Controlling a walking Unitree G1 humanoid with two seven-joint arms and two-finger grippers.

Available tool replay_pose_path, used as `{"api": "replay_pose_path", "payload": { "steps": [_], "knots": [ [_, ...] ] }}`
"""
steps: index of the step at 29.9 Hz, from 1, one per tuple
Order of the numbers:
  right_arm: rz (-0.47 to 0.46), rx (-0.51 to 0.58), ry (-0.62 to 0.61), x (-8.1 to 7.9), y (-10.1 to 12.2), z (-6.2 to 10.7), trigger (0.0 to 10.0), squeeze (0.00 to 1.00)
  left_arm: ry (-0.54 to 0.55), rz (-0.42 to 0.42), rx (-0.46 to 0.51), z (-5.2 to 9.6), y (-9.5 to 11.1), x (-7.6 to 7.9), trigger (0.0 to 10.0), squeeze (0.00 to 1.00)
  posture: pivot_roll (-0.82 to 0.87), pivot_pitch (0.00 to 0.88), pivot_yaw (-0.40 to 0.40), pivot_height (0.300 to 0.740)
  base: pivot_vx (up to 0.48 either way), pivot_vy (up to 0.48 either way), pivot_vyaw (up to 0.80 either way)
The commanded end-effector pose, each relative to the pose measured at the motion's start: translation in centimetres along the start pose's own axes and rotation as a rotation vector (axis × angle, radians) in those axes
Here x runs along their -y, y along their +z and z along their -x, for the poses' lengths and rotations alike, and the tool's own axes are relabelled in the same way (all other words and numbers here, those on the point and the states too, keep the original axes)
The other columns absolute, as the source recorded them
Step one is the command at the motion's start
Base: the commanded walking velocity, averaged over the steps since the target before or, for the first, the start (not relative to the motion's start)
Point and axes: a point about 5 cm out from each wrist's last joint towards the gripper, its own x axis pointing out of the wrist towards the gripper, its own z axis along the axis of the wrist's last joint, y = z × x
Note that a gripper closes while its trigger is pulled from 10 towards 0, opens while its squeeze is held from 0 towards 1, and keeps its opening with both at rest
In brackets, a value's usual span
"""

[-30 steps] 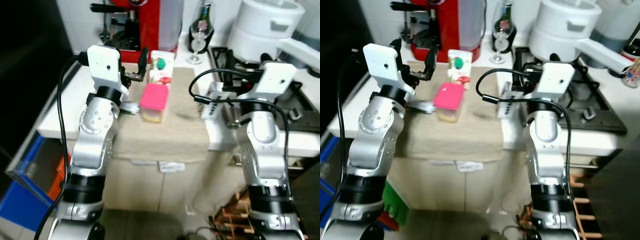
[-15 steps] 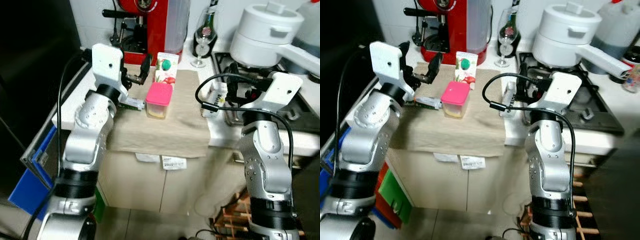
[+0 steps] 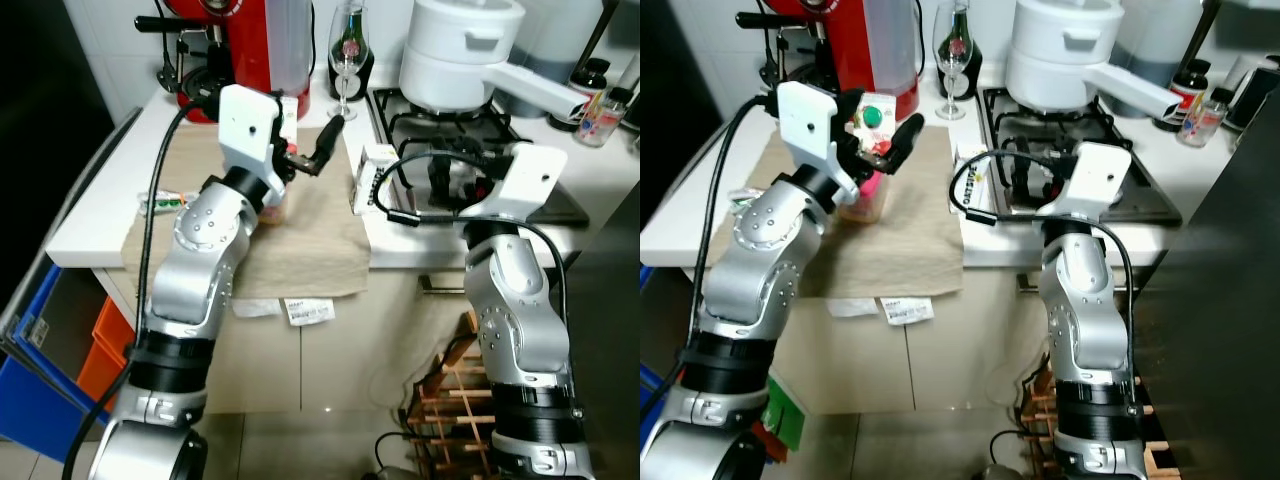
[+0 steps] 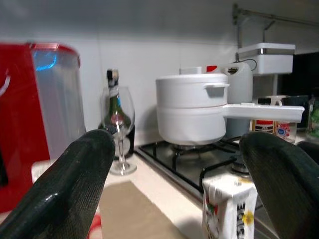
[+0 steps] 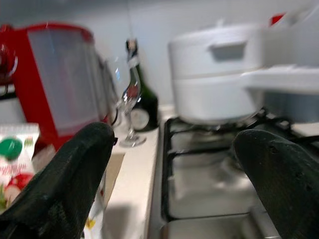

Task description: Restocking fridge

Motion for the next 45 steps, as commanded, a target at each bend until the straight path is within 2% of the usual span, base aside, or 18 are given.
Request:
{"api": "replay_pose_path", "payload": {
  "steps": [1, 5, 9, 17, 22, 27, 36, 45],
  "knots": [
    [0.006, -0.015, 0.039, -1.0, -0.1, -0.5, 10.0, 0.24, -0.008, 0.034, -0.011, 0.6, -0.2, 0.2, 10.0, 0.0, -0.03, 0.028, -0.019, 0.74, 0.0, 0.0, 0.0],
    [0.023, -0.003, 0.065, -1.5, 0.1, -0.6, 10.0, 0.24, 0.02, 0.066, -0.035, 1.0, -1.0, 0.9, 10.0, 0.0, -0.03, 0.03, -0.024, 0.74, 0.0, 0.0, 0.0],
    [0.01, 0.013, 0.082, -2.1, 0.6, -0.8, 10.0, 0.24, 0.167, 0.108, 0.01, 1.3, -0.6, -0.1, 10.0, 0.0, -0.03, 0.032, -0.03, 0.74, 0.0, 0.0, 0.0],
    [-0.027, 0.044, 0.108, -3.3, 1.7, -1.3, 10.0, 0.24, 0.169, 0.103, 0.012, 1.4, -0.2, -0.3, 10.0, 0.0, -0.02, 0.032, -0.037, 0.74, 0.0, 0.0, 0.0],
    [-0.062, 0.003, 0.084, -3.3, 1.0, -2.1, 10.0, 0.24, 0.148, 0.079, -0.02, 1.4, -0.5, 0.0, 10.0, 0.0, -0.01, 0.032, -0.042, 0.74, 0.0, 0.0, 0.0],
    [-0.061, -0.028, 0.081, -3.1, 0.4, -2.4, 10.0, 0.24, 0.136, 0.091, 0.003, 1.5, -0.2, 0.3, 10.0, 0.0, 0.0, 0.038, -0.049, 0.74, 0.0, 0.0, 0.0],
    [-0.029, -0.06, 0.034, -2.5, -0.2, -3.1, 10.0, 0.24, -0.11, 0.094, -0.004, 1.7, -0.2, 3.1, 10.0, 0.0, 0.02, 0.06, -0.053, 0.74, 0.0, 0.0, 0.0],
    [-0.071, -0.104, 0.037, -2.9, -0.9, -3.4, 10.0, 0.24, -0.132, 0.102, -0.006, 1.9, 0.0, 3.5, 10.0, 0.0, 0.02, 0.069, -0.054, 0.74, 0.0, 0.0, 0.0]
  ]
}}
